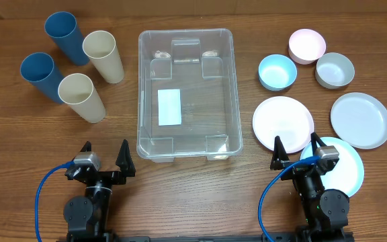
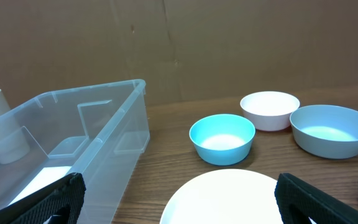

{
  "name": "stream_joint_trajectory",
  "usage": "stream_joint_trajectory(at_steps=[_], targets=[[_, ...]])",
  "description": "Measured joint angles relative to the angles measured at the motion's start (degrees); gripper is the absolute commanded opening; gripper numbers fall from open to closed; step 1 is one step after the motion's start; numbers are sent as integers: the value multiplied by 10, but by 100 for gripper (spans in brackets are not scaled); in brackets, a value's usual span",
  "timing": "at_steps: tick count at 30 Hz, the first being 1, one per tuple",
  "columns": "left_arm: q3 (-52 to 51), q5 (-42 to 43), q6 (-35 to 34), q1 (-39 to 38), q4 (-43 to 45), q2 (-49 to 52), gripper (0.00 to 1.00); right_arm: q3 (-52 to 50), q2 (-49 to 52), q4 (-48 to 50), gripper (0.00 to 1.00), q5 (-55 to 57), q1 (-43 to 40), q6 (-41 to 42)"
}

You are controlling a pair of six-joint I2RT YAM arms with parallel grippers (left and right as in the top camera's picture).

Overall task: Pack container
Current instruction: 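Move the right gripper to the white plate's rim and grasp it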

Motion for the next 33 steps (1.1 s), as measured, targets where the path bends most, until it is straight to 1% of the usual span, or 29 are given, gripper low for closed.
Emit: stream_joint_trajectory(at_steps=[16, 18, 21, 24, 27, 29, 30, 31, 32, 33], targets=[[0, 0, 0, 0, 0, 0, 100, 0, 0, 1, 100, 9, 0, 0], [0, 0, 0, 0, 0, 0, 100, 0, 0, 12, 100, 27, 0, 0], [0, 0, 0, 0, 0, 0, 100, 0, 0, 56, 100, 36, 0, 0], [0, 0, 0, 0, 0, 0, 100, 9, 0, 51, 100, 26, 0, 0], [0, 0, 0, 0, 0, 0, 100, 92, 13, -7, 100, 21, 0, 0], [0, 0, 0, 0, 0, 0, 100, 207, 55, -65, 100, 19, 0, 0], [0, 0, 0, 0, 0, 0, 100, 266, 91, -109, 100, 17, 0, 0], [0, 0, 0, 0, 0, 0, 100, 324, 139, -132, 100, 14, 0, 0], [0, 0, 0, 0, 0, 0, 100, 377, 184, -184, 100, 10, 0, 0], [0, 0, 0, 0, 0, 0, 100, 416, 223, -215, 100, 2, 0, 0]])
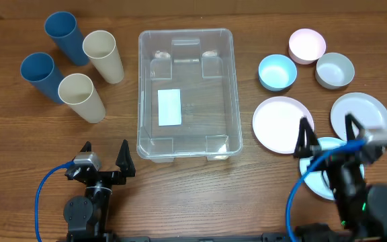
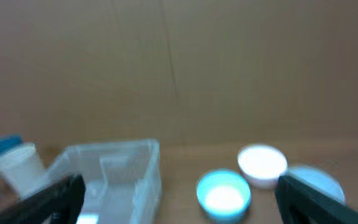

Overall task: Pack container
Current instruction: 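Move the right gripper to the white plate's rim and grasp it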

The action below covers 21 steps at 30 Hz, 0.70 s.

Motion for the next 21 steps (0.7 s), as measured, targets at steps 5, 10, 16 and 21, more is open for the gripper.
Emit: stream_joint_trajectory(at_steps=[5, 10, 16, 21], targets=[[0, 0, 0, 0, 0, 0, 100, 280, 276, -259, 100, -46, 0, 0], [0, 0, 0, 0, 0, 0, 100, 421, 488, -390, 100, -131, 0, 0], [0, 0, 0, 0, 0, 0, 100, 424, 630, -421, 100, -143, -2, 49], [0, 0, 0, 0, 0, 0, 100, 424, 639, -456, 100, -7, -23, 191]])
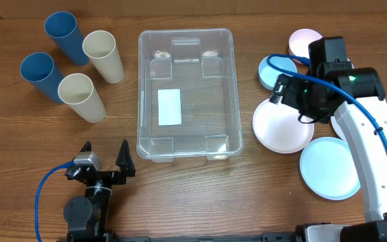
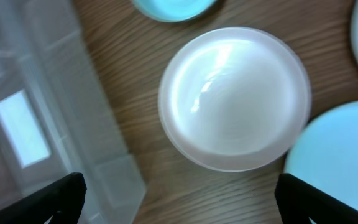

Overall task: Pack container
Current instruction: 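Move the right gripper to the white plate's rim and grasp it, then lift the white plate with the right gripper off the table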

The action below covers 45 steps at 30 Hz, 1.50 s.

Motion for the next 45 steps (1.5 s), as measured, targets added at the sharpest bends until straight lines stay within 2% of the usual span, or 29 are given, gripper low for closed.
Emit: stream_joint_trajectory(at_steps=[6, 12, 25, 29, 32, 33, 42, 45], targets=[[0, 0, 0, 0, 0, 0, 100, -10, 0, -5, 100, 94, -3, 72], [0, 0, 0, 0, 0, 0, 100, -102, 0, 9, 100, 110, -28, 145], [0, 0, 0, 0, 0, 0, 100, -283, 0, 98, 99, 21, -32, 246], [0, 0, 0, 0, 0, 0, 100, -322, 0, 142, 91, 4, -32, 288], [0, 0, 0, 0, 0, 0, 100, -339, 0, 181, 73, -9, -31, 327], [0, 0, 0, 0, 0, 0, 100, -341, 0, 191, 70, -13, -31, 334], [0, 0, 0, 0, 0, 0, 100, -362, 0, 228, 61, -30, -31, 361], [0, 0, 0, 0, 0, 0, 100, -385, 0, 249, 51, -30, -31, 362]])
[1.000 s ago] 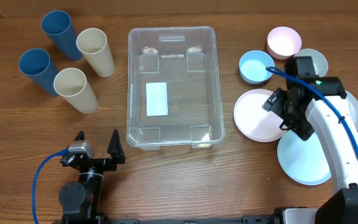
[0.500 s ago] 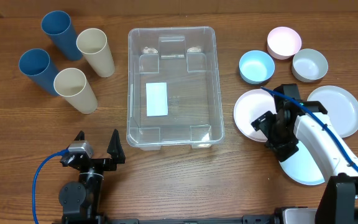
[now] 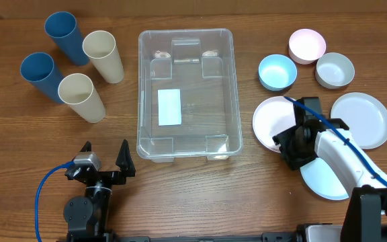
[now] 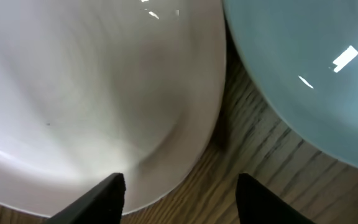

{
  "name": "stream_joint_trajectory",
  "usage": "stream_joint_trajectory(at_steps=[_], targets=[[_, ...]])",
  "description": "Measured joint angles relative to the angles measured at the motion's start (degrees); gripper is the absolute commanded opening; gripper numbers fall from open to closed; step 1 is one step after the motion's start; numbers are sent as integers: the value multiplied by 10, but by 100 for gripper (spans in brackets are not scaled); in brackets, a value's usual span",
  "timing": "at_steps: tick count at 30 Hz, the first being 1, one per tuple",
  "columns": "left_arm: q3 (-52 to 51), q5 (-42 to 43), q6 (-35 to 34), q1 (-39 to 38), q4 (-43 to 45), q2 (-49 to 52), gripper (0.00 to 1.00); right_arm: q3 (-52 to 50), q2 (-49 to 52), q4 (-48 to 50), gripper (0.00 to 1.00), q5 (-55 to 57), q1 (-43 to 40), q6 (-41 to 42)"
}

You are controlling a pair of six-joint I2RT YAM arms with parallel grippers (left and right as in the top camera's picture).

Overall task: Pack container
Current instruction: 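Lift the white plate with the right gripper off the table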

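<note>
A clear plastic container [image 3: 185, 94] stands empty mid-table. A pinkish-white plate [image 3: 273, 117] lies to its right, filling the upper left of the right wrist view [image 4: 86, 87]. A light blue plate [image 3: 322, 180] lies beside it [image 4: 309, 68]. My right gripper [image 3: 293, 146] hangs low over the white plate's near right rim. It is open [image 4: 182, 202], with one finger [image 4: 104, 198] over the plate edge and the other [image 4: 272, 202] over bare wood. My left gripper [image 3: 105, 151] rests open at the table's front left, holding nothing.
Two blue cups [image 3: 62, 33] and two cream cups [image 3: 82, 97] stand at the back left. Blue [image 3: 277, 71], pink [image 3: 306, 45] and grey [image 3: 334, 70] bowls sit at the back right. A pale plate [image 3: 361, 119] lies at the right edge.
My right gripper was high above the white plate, near the bowls. Now it sits low and close at that plate's near right rim, still open. The left arm has not moved.
My right gripper first rested open at the table front over the light blue plate. It was then raised, and then looked down on the white plate from above. Now it is low at that plate's rim. No dish or cup has moved.
</note>
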Motion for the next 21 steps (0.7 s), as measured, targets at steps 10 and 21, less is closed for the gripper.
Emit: stream_joint_trajectory(at_steps=[10, 21], targets=[[0, 0, 0, 0, 0, 0, 100, -3, 0, 13, 39, 20, 0, 1], [0, 0, 0, 0, 0, 0, 100, -14, 0, 39, 26, 47, 0, 1]])
